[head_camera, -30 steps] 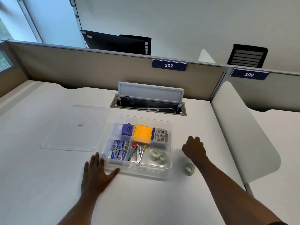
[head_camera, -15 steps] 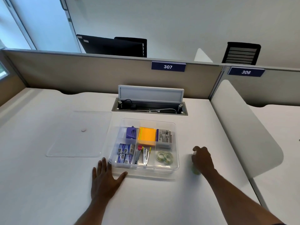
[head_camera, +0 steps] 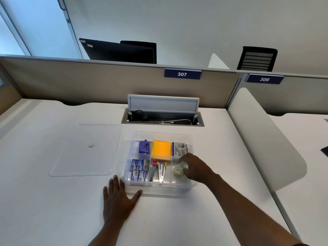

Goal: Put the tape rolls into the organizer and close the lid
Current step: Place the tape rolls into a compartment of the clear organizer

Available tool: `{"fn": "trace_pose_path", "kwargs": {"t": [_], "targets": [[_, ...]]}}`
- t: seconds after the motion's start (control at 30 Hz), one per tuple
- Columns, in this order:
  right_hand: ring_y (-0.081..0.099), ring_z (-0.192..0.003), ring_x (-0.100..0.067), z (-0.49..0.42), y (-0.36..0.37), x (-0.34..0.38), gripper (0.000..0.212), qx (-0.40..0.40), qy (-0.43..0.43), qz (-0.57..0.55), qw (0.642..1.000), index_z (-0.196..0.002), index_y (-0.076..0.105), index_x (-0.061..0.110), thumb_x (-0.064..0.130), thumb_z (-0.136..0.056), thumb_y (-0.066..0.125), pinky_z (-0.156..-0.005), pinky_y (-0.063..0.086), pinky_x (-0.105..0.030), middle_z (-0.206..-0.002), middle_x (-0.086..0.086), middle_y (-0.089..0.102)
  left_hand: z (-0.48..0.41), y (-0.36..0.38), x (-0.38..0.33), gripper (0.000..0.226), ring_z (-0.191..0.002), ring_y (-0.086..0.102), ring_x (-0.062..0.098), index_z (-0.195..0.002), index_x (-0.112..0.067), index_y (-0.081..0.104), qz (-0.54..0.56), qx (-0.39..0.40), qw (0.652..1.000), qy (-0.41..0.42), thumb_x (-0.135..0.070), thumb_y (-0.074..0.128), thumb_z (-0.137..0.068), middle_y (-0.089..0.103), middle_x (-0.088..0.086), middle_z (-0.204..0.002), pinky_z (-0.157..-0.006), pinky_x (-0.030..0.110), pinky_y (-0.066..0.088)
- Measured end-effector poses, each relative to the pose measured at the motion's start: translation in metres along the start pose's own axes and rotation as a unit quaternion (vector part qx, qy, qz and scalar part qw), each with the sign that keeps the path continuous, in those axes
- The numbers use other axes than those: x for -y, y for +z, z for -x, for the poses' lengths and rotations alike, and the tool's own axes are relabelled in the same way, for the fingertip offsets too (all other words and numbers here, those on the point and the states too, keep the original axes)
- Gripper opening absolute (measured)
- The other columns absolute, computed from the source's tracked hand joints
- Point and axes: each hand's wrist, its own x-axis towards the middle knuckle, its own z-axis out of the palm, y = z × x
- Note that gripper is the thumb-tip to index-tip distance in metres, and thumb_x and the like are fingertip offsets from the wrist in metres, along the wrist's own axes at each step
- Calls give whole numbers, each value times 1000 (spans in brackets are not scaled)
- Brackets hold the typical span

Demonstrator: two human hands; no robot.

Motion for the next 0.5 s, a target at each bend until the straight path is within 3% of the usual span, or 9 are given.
{"fn": "trace_pose_path", "kwargs": {"t": [0.07,0.17,0.27,0.4,0.5], "targets": [[51,-123,-23,4,4,2,48,68,17,-17,997,-126,56,16,13,-78,63,-106,42,-33,-131,-7,55,0,0,0,105,-147,16,28,-148,-12,26,-2,3,1000,-1,-86,17,-72,19,13,-159,-120,48,13],[57,-112,-18,10,9,4,51,112,46,-62,991,-129,54,20,18,-79,64,-95,43,-23,-125,-4,61,1,-1,0,104,-146,18,29,-147,-12,28,2,3,1000,-1,-85,21,-73,22,14,-158,-119,48,14],[62,-96,-25,12,10,6,27,-33,34,-77,996,-111,63,12,14,-85,56,-85,47,-31,-109,-12,68,0,-2,0,102,-146,20,30,-146,-11,30,5,0,1000,0,-84,24,-74,24,14,-157,-119,49,15],[63,-99,-36,15,5,-5,30,-264,136,-11,955,-109,65,1,-3,-81,54,-85,52,-41,-108,-21,66,1,-2,-1,101,-145,20,31,-146,-11,30,2,1,1000,3,-83,25,-74,24,15,-157,-119,49,15],[59,-97,-40,26,1,-18,31,-271,278,-19,921,-110,61,2,0,-80,52,-76,51,-41,-107,-21,61,2,-2,0,101,-145,20,31,-146,-11,30,2,-4,1000,5,-83,24,-75,24,15,-157,-119,49,15]]}}
